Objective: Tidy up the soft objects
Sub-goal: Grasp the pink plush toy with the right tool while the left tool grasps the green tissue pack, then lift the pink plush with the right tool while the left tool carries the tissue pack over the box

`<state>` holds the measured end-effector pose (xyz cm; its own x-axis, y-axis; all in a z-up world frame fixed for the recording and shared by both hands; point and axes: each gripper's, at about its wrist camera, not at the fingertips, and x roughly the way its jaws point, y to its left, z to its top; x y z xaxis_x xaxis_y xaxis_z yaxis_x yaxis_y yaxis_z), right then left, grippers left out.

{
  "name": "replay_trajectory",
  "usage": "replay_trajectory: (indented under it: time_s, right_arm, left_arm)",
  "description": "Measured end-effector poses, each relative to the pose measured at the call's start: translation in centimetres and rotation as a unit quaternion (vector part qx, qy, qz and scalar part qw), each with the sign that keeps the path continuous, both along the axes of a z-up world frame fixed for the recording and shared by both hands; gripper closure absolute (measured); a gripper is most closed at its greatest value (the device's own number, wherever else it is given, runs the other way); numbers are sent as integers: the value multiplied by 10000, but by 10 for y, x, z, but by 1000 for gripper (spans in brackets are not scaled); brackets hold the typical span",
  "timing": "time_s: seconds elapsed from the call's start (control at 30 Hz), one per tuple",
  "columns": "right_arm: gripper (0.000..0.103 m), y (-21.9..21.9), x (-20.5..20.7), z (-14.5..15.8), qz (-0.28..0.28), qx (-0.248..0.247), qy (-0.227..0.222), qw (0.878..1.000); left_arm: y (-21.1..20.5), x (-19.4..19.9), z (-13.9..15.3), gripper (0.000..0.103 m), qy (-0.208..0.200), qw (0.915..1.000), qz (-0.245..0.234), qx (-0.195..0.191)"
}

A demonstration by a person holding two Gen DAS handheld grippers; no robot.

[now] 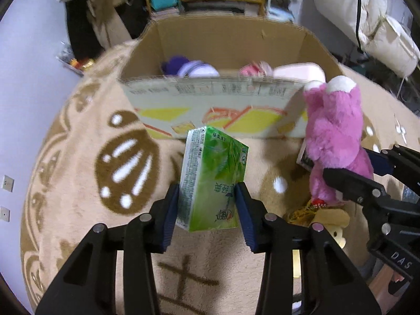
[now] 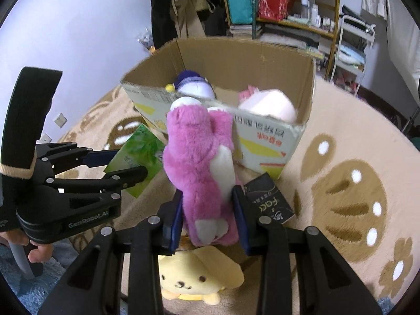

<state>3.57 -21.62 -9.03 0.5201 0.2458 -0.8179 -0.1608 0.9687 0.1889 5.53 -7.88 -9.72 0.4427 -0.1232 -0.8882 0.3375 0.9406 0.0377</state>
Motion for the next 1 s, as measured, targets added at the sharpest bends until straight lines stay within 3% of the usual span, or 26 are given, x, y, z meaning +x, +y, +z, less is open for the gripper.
replay_trajectory:
  time_s: [0.27,0.47,0.67,1.0]
  right_arm:
    - [67,-14,-21,42,-266,231,-950,9949]
    - [67,-23,-30,64,-525,284,-1566,9858]
    - [67,-31,-28,80,-710,252,-1964,9776]
    - [67,-38,-8,93,-758,216,-2314,9697]
  left_arm:
    - [6,-18,59,62,-1385,9902,158,46]
    - [12,-25,88,62,-2498,9678,311,57]
    - [14,-20,107,62,-2952,9548,343,-58]
    - [14,9,116,62,-3078,9505,392,-178]
